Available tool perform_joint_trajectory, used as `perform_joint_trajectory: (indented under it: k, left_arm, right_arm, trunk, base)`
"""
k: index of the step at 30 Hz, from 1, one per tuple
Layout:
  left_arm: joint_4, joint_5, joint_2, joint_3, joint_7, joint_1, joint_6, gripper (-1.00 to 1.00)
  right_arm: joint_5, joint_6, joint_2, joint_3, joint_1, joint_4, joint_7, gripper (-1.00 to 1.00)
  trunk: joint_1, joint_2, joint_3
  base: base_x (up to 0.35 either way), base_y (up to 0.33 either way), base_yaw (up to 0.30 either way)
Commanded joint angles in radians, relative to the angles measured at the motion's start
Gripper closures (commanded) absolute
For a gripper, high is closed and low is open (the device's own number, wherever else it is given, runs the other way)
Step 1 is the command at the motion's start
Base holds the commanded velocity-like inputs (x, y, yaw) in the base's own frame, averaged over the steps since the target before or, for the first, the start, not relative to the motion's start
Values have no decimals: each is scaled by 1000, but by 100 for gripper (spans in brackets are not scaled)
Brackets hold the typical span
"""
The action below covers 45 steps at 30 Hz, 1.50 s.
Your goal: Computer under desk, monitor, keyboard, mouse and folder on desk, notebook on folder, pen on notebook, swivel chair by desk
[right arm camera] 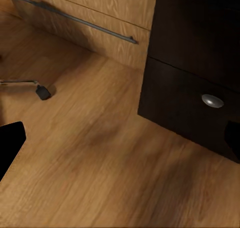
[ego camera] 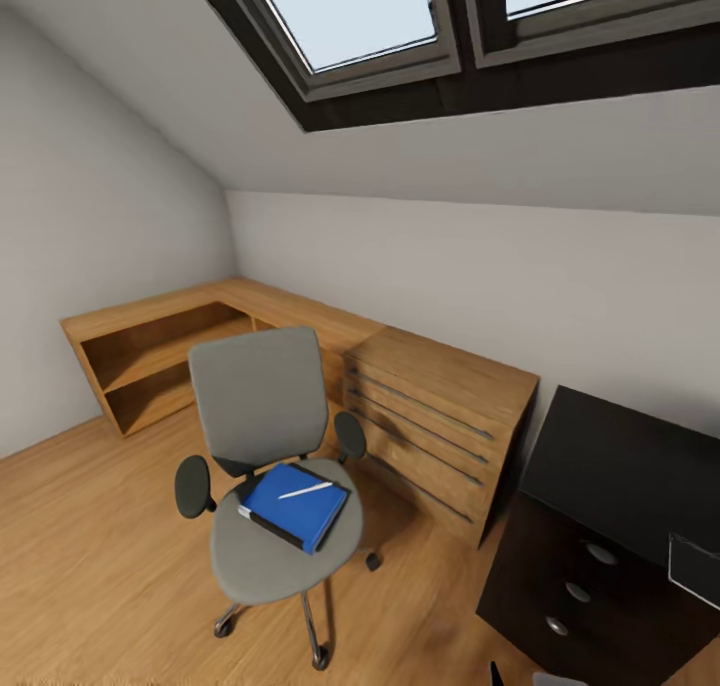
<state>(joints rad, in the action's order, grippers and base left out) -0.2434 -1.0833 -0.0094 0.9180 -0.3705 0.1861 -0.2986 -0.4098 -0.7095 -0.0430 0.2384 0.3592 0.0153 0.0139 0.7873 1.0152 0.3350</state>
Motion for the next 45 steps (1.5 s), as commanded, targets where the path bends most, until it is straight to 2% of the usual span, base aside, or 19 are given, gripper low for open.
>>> perform_joint_trajectory:
  k: [1,16,20,29,37,45]
  left_arm:
    - [0,-7,0,8,-5,1,-4,-100]
    - [0,-5,0,9,-4,1,-4,-100]
    - [-2,-1,-1,15,-4,1,-48,-100]
    - [-2,-7,0,10,-5,1,-80,-100]
    - [-1,-7,1,8,-5,1,-83,-100]
    - [-1,-8,2,8,-5,1,-83,-100]
  right_arm:
    - [-9,-4,0,9,1,2,1,-100]
    - [-11,-5,-1,9,0,2,1,-100]
    - [-11,-5,-2,9,0,2,1,-100]
    - [-11,-5,-1,8,0,2,1,-100]
    - [-13,-9,2,9,0,2,1,-100]
    - [-17,-13,2,7,-1,2,0,-100]
  trunk:
    - [0,1,1]
    - [0,1,1]
    - [0,1,1]
    - [-34,-62,-27]
    - [-34,-62,-27]
    - [-34,-62,-27]
  base:
    - [0,0,276]
    - [0,148,271]
    - [0,10,83]
    - [0,1,10]
    - [0,0,17]
    - [0,135,236]
